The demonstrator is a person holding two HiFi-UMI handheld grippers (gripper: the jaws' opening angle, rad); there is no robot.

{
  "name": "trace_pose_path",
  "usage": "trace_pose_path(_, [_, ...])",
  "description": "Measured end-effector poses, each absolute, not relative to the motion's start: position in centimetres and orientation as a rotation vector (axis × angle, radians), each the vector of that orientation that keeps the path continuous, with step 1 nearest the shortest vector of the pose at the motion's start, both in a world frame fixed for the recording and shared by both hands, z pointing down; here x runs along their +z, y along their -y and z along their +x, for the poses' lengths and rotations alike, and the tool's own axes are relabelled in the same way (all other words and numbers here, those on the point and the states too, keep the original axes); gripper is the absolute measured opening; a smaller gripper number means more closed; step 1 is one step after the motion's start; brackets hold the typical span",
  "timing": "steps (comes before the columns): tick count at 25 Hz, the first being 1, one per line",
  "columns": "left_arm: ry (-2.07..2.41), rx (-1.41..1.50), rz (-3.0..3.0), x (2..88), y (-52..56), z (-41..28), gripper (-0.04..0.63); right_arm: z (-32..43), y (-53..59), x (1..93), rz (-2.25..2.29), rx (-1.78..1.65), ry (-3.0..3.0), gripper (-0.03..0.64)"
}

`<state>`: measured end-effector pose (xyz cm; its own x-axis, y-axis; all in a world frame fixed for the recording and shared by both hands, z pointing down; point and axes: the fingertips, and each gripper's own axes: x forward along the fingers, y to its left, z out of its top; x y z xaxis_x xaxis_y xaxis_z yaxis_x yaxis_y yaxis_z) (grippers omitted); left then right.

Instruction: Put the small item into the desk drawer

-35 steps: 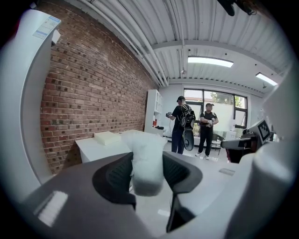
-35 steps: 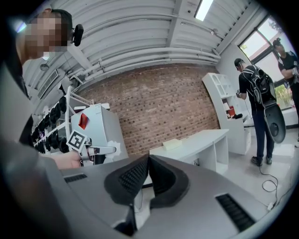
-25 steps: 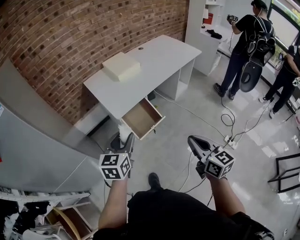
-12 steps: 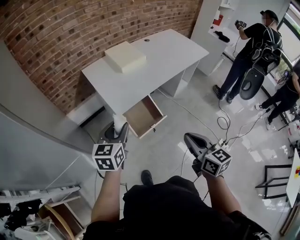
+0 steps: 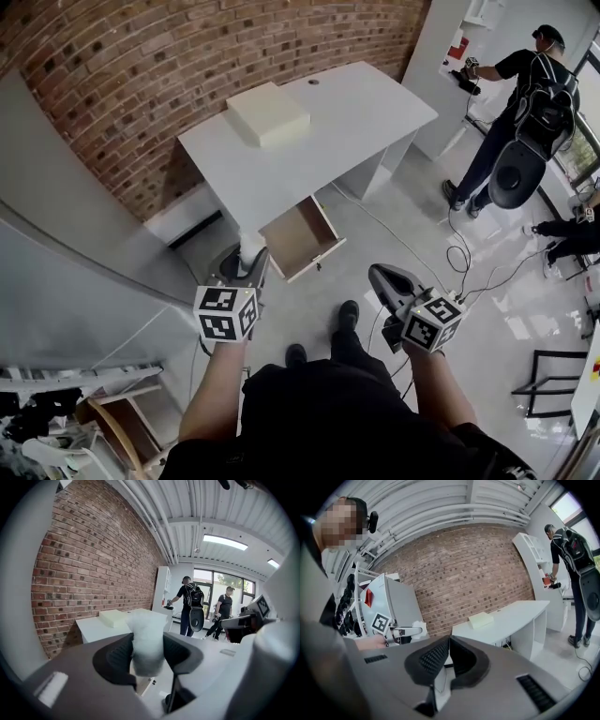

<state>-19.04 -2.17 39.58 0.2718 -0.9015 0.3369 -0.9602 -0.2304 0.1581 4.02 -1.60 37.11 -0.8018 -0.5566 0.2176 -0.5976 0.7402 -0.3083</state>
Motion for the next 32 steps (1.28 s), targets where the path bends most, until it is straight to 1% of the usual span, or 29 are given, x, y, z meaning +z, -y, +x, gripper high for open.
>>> trace_pose_path(7, [1.734, 0.313, 2.177, 40.2, 5.8, -17.5, 0.186, 4.7, 6.6, 38.9, 0.859, 0.623, 2.85, 0.012])
trace_pose_path(20, [1.781, 0.44, 2.063, 43.0, 16.4, -11.2, 0.186, 9.3, 20.3, 41.7, 0.672, 0.657, 2.853, 0.012])
trace_pose_path(26, [1.822, 0.408, 1.993, 43.5, 17.8, -10.4, 0.186, 7.1, 22.4, 42.8, 0.491, 0.67, 2.852, 0.013])
trace_pose_path(32, [1.812, 0.39, 1.955, 45.1, 16.4, -11.5, 0.186, 3.6, 21.3, 43.3, 0.391, 0.65, 2.825, 0.013])
